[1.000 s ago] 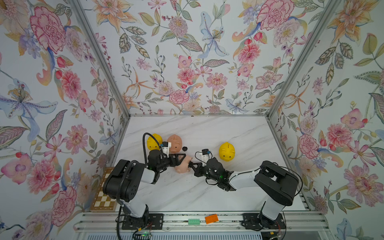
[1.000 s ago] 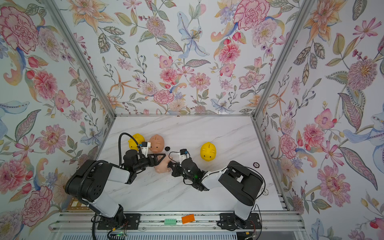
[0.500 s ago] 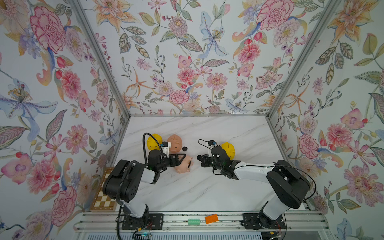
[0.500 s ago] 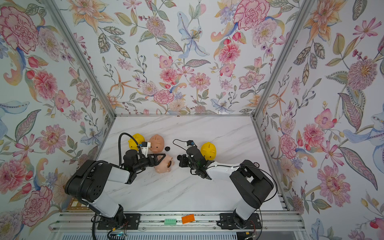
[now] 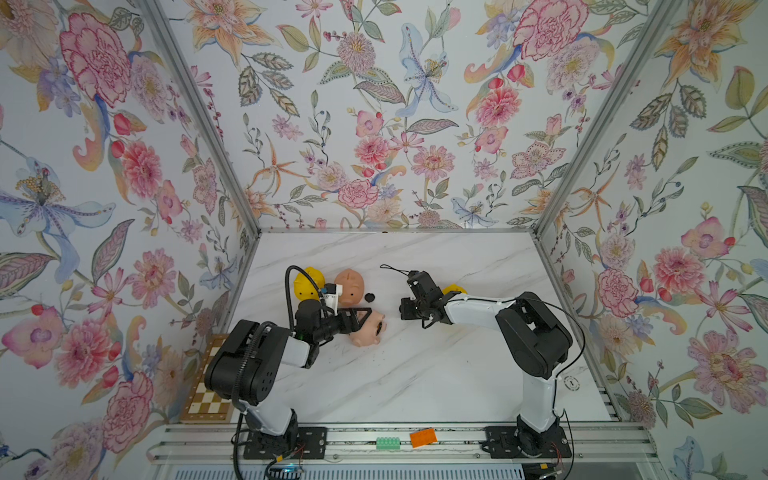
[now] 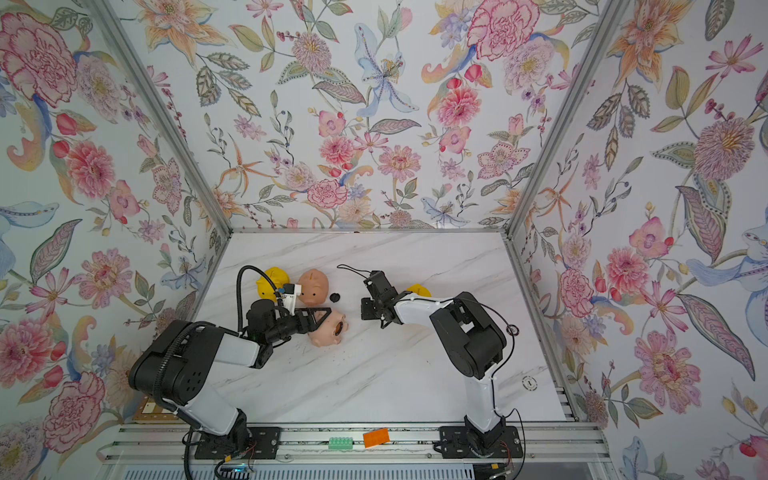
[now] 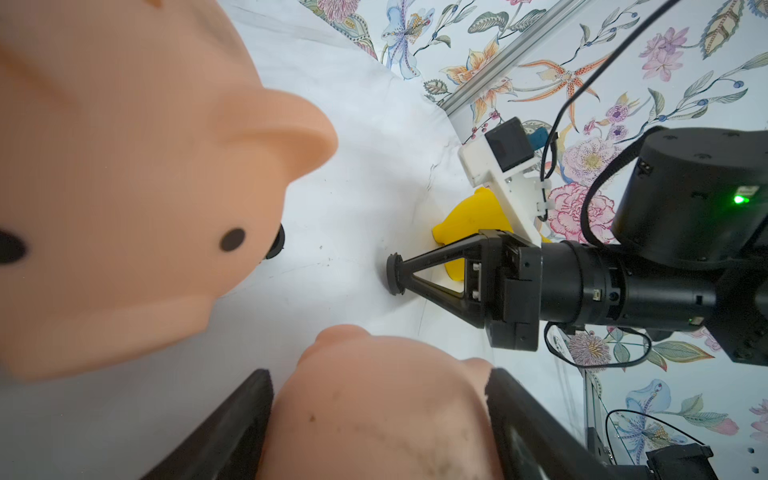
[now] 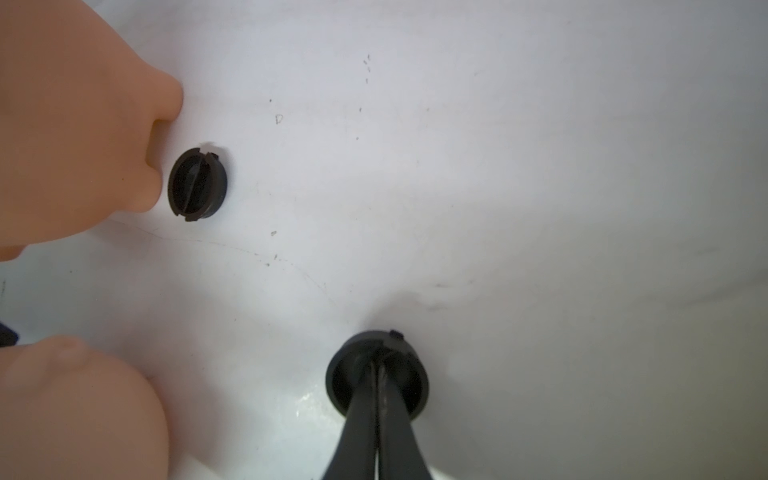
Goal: Open piggy banks
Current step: Place the lid at the center of the board.
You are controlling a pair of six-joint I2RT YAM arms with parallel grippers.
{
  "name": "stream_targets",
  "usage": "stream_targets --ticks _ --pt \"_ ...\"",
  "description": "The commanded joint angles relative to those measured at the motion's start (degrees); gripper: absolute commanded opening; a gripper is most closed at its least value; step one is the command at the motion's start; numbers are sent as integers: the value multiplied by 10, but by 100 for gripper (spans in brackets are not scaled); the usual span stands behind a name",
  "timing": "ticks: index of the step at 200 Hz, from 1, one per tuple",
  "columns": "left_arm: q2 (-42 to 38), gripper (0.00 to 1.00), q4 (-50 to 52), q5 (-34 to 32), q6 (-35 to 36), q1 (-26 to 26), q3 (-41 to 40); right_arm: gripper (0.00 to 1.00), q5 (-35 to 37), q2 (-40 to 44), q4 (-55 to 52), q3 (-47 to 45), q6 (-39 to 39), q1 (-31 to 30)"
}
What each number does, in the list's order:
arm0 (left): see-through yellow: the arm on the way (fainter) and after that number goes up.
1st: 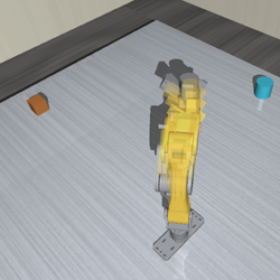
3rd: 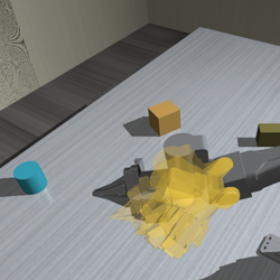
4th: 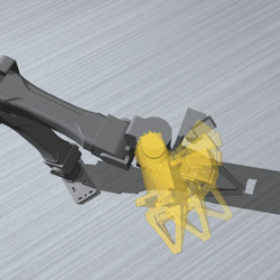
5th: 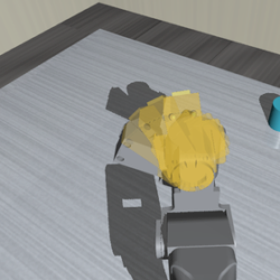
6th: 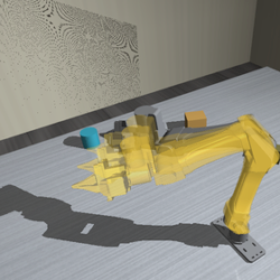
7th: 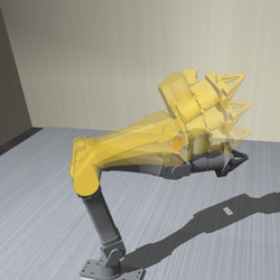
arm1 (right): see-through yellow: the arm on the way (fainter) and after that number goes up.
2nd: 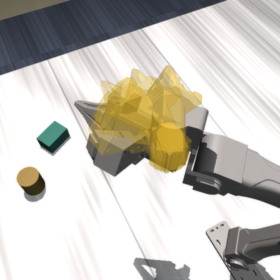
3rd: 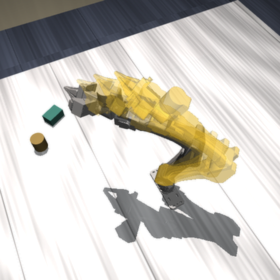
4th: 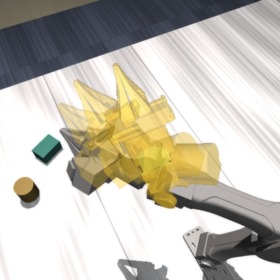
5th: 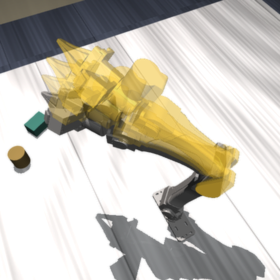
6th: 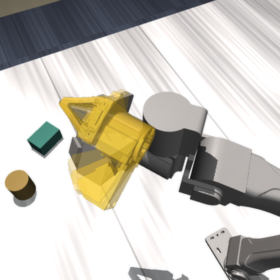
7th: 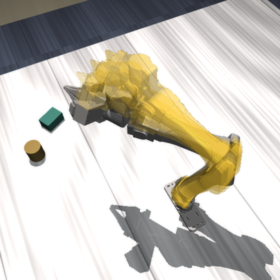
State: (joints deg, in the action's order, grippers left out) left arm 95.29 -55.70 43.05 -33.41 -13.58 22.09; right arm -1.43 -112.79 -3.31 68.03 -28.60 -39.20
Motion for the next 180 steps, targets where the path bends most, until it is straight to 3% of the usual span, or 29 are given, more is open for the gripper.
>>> stream_targets --ticks 1,22,62,95,129,168,177,180 --pt "19 83 108 -5 21 -12 -30 0 16 -26 -59 30 25 9" --pt "20 83 107 -5 21 -12 -30 0 15 -45 -79 51 30 13" --pt "21 83 108 -5 21 -13 -29 20 18 -33 -80 57 35 13" --pt "20 83 109 -3 21 -11 -28 37 4 19 -64 40 55 12" --pt "17 83 109 -2 19 -13 -28 48 -66 103 -12 -24 49 13" --pt "12 87 109 1 19 -12 -25 69 -147 185 56 -116 16 11" --pt "10 88 106 2 19 -12 -26 77 -166 203 86 -142 -4 11" --pt "10 89 106 2 19 -13 -26 84 -174 209 98 -152 -13 11"
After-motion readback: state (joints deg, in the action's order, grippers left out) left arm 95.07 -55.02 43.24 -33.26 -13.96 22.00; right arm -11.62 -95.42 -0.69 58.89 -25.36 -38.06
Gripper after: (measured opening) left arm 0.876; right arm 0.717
